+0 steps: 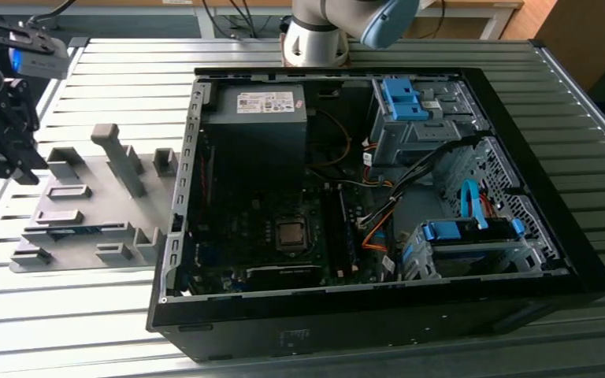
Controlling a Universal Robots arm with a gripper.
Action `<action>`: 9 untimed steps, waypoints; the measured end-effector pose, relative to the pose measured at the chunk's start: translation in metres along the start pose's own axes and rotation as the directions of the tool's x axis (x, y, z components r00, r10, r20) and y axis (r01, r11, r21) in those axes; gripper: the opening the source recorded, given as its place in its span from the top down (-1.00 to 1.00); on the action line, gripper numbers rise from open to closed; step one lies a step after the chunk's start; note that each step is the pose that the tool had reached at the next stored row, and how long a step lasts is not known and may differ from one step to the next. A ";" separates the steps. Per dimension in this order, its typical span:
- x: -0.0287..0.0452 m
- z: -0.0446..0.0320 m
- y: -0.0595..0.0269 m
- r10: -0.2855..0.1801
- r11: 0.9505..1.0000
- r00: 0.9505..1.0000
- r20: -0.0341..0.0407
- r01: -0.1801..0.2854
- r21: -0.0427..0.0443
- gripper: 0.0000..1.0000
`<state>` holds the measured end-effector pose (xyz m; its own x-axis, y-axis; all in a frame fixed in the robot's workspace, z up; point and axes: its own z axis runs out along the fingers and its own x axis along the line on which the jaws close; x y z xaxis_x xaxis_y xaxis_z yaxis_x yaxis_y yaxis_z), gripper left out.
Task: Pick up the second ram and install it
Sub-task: 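Pick up the second ram and move it above second insertion slot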
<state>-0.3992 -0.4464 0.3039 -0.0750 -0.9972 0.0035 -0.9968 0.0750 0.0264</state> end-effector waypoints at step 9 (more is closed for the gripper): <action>0.0032 0.0141 -0.0005 -0.015 1.000 1.000 -0.001 0.015 0.001 0.38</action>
<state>-0.3993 -0.4496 0.2898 -0.0600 -0.9982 0.0041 -0.9979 0.0600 0.0252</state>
